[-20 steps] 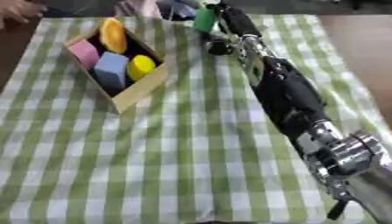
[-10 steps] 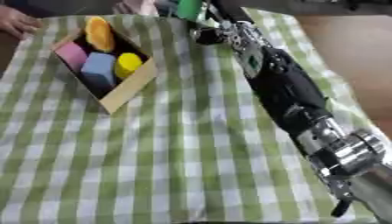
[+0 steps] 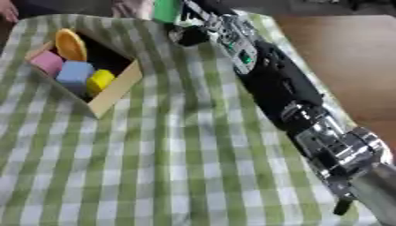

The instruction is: Pick up objects on the table and place them in the box.

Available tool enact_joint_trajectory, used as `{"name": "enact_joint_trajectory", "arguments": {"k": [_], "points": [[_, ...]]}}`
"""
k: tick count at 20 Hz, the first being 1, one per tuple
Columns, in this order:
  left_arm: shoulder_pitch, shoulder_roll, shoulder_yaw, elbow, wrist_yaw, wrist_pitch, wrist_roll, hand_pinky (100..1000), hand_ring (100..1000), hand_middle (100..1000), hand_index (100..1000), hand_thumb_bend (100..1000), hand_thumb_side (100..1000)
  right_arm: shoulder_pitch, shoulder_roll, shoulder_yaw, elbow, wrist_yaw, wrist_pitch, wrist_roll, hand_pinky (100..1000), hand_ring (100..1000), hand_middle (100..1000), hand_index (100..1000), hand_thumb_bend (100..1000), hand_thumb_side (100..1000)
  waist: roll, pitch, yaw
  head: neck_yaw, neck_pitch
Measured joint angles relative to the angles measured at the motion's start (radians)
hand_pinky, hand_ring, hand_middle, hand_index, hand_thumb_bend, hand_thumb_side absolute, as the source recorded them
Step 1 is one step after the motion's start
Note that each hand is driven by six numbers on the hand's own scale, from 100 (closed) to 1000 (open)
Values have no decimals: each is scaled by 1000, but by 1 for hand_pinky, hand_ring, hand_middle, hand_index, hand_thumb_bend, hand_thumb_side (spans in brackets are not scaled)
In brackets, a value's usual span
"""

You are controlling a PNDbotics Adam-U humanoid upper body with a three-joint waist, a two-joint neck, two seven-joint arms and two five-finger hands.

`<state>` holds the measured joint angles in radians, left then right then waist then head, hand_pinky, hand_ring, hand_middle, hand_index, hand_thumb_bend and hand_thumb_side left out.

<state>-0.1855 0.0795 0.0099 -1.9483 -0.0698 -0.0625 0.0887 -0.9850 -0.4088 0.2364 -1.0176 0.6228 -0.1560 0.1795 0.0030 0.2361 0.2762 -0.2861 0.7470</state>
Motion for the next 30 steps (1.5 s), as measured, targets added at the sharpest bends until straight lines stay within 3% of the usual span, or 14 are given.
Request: {"name": "enact_joint_trajectory", "arguments": {"k": [12, 16, 19, 25, 30], "points": [[-22, 0, 0, -8, 21, -12, -4, 663, 564, 716, 782, 151, 765, -30, 116, 18, 43, 51, -13, 99, 676, 638, 560, 751, 100, 199, 0, 0, 56, -66, -9], [-29, 0, 0, -10, 25, -14, -3, 664, 564, 715, 782, 158, 759, -31, 146, 28, 50, 79, -29, 119, 687, 650, 588, 865, 100, 200, -4, 0, 68, -76, -9], [-35, 0, 0, -12, 28, -17, -2, 664, 563, 714, 782, 167, 753, -31, 170, 40, 52, 103, -46, 137, 733, 713, 700, 981, 100, 209, -7, 0, 76, -83, -9], [-44, 0, 0, -15, 42, -24, -2, 664, 563, 714, 782, 171, 750, -35, 189, 62, 47, 173, -95, 225, 847, 843, 908, 1000, 100, 237, -11, -1, 84, -91, -9], [-46, 0, 0, -18, 44, -27, -4, 665, 562, 713, 782, 176, 749, -36, 194, 68, 27, 262, -114, 276, 942, 939, 998, 1000, 100, 266, -13, -2, 87, -94, -9]]}}
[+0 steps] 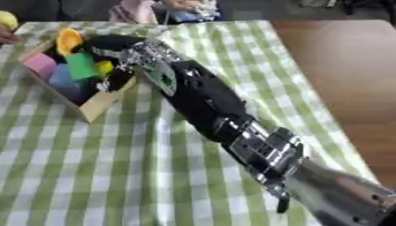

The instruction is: Pick up objects on the table and place them in the box.

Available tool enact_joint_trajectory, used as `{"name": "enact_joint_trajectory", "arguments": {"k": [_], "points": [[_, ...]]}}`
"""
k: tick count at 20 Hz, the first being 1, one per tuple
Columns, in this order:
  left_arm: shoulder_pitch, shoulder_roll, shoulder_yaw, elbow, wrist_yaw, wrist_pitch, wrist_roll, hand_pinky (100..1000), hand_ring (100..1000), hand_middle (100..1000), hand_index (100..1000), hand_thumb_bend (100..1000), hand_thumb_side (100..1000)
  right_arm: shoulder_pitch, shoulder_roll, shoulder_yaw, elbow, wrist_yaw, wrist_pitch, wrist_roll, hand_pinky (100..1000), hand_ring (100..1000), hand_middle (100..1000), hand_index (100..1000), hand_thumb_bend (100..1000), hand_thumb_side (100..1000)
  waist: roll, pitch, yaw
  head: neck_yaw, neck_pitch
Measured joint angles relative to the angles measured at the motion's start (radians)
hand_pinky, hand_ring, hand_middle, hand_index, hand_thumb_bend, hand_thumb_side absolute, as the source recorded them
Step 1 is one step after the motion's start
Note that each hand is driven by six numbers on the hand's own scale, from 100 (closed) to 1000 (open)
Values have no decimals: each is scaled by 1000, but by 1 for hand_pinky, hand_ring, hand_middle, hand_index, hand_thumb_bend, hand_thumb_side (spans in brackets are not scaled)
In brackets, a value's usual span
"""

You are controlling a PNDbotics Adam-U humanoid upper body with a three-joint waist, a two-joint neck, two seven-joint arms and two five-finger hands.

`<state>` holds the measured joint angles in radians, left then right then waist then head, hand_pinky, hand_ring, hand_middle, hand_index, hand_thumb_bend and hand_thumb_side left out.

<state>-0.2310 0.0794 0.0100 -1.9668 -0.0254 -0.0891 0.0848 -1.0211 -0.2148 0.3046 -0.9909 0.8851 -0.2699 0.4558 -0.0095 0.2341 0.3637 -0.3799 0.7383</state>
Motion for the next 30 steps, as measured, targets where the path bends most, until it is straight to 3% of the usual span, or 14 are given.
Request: {"name": "enact_joint_trajectory", "arguments": {"k": [4, 9, 14, 18, 23, 24, 30], "points": [[-1, 0, 0, 0, 0, -1, 1, 665, 562, 713, 782, 178, 748, -5, -4, 15, -33, 96, -31, 22, 999, 992, 1000, 1000, 100, 300, -6, -1, -4, 1, 0], [-1, 1, 1, 0, 0, -3, 2, 665, 561, 712, 781, 181, 745, -15, -28, 35, -93, 195, -75, 57, 1000, 1000, 1000, 1000, 100, 361, -6, -5, -13, 9, 0], [-1, 5, 7, 0, 0, -5, 6, 664, 560, 712, 781, 182, 746, -26, -71, 28, -148, 240, -84, 45, 1000, 1000, 1000, 1000, 100, 304, -6, -6, -28, 21, 0], [2, 9, 8, 0, 0, -4, 10, 664, 560, 711, 781, 175, 750, -29, -106, 0, -179, 231, -48, -21, 971, 954, 994, 1000, 100, 240, -6, -6, -45, 34, 0], [16, 10, 18, 0, -9, -1, 20, 662, 559, 711, 781, 159, 759, -26, -148, -30, -228, 140, 24, -175, 886, 871, 888, 1000, 100, 198, -6, -7, -82, 62, 0], [20, 10, 20, 0, -13, 2, 24, 661, 558, 709, 780, 155, 761, -18, -158, -34, -240, 101, 41, -203, 852, 834, 844, 990, 100, 207, -6, -8, -92, 69, 0], [50, 18, 35, 9, -34, 14, 48, 661, 565, 713, 781, 150, 770, 101, -239, -47, -406, -197, 153, -308, 796, 782, 777, 957, 100, 284, -6, -24, -166, 134, 10]]}}
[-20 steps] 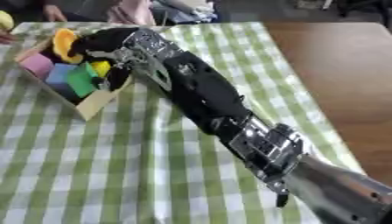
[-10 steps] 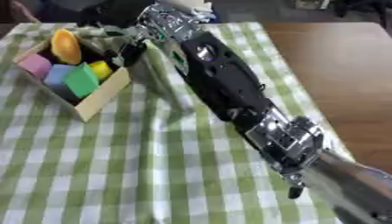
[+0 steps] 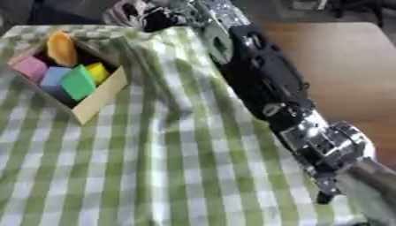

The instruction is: Pick up objects on the table and place them in the box.

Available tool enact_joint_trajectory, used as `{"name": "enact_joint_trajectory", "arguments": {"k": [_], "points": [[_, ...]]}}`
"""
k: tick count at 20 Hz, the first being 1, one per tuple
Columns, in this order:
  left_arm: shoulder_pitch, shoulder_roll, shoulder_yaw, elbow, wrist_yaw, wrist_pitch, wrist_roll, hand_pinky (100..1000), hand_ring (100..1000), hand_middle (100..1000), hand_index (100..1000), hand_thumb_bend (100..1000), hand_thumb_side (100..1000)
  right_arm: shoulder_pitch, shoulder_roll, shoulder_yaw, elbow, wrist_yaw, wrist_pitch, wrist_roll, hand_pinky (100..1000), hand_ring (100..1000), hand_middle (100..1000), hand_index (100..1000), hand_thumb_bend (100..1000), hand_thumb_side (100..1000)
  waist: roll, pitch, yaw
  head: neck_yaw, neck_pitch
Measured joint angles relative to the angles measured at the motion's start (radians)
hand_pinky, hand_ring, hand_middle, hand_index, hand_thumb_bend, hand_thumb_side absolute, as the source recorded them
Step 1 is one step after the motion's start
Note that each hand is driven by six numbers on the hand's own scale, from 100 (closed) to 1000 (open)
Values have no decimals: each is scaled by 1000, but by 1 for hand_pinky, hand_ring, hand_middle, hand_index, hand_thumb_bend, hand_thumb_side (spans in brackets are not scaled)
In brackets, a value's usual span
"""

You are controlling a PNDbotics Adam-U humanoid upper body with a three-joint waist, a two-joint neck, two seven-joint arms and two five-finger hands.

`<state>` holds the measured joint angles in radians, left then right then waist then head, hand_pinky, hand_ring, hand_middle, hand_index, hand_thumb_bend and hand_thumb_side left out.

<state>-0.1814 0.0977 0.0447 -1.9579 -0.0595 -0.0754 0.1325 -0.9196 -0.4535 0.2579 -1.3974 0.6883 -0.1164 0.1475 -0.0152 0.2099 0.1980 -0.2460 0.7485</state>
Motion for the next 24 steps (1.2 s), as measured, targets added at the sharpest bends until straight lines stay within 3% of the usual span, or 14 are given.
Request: {"name": "enact_joint_trajectory", "arguments": {"k": [4, 7, 12, 18, 24], "points": [[18, 1, 10, 8, -15, 8, 19, 665, 589, 728, 784, 146, 776, 119, -41, -29, -161, -170, 69, -47, 758, 741, 731, 924, 100, 403, 0, -16, -57, 60, 12], [33, 8, 15, 16, -26, 14, 29, 669, 604, 738, 787, 143, 782, 225, -50, -65, -275, -270, 107, -94, 742, 722, 700, 911, 100, 435, 0, -26, -91, 105, 17], [60, 9, 15, 26, -41, 20, 36, 673, 627, 752, 789, 137, 792, 431, -38, -135, -418, -401, 118, -191, 724, 709, 679, 898, 100, 469, 0, -31, -126, 165, 17], [79, 9, 15, 34, -51, 23, 44, 678, 646, 765, 791, 129, 800, 603, 33, -204, -496, -461, 88, -297, 710, 701, 670, 896, 100, 470, 0, -32, -160, 217, 17], [105, 9, 15, 41, -57, 25, 48, 682, 658, 772, 794, 125, 807, 697, 114, -237, -511, -463, 66, -335, 699, 688, 662, 895, 100, 470, 0, -37, -183, 241, 17]]}}
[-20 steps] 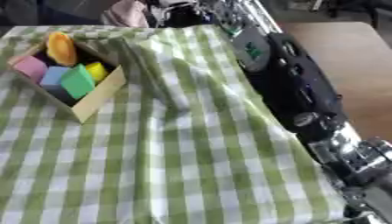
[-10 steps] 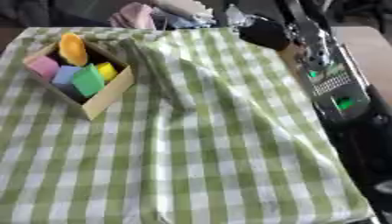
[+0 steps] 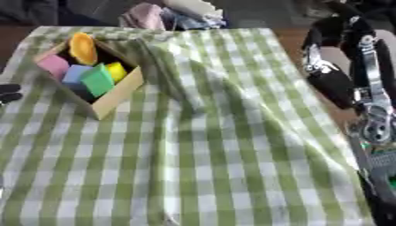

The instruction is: Pick up objects on the table and place them in the box.

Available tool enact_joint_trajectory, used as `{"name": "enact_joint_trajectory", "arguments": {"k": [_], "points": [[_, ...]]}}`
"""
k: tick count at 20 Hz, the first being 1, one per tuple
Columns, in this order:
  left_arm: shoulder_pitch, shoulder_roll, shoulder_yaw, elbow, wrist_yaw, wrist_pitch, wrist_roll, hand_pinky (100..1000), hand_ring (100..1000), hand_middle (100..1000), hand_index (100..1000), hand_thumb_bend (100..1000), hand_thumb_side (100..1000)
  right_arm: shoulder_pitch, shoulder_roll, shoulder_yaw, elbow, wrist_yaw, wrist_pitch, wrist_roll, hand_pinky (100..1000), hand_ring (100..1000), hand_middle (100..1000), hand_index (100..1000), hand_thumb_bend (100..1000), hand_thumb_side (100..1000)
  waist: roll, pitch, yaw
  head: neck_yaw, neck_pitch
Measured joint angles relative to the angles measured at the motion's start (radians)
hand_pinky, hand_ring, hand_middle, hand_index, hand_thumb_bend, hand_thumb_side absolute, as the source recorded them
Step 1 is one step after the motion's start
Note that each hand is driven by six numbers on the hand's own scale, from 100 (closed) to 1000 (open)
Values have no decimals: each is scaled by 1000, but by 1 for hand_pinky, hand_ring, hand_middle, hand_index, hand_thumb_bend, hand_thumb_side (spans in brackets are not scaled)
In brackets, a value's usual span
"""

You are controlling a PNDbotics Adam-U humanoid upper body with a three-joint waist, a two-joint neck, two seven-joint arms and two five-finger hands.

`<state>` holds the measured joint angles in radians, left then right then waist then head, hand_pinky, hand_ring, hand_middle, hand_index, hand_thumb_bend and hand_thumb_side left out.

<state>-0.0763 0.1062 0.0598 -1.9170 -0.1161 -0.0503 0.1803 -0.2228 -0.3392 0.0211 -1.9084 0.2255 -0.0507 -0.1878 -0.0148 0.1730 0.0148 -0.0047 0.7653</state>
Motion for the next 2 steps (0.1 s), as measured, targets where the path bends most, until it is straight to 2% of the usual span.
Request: {"name": "enact_joint_trajectory", "arguments": {"k": [2], "points": [[4, 0, 0, 2, -2, 0, 0, 682, 660, 774, 794, 123, 809, 20, 24, -3, 0, 0, -4, -6, 697, 687, 660, 895, 100, 470, 0, 0, -7, 6, 0]]}}
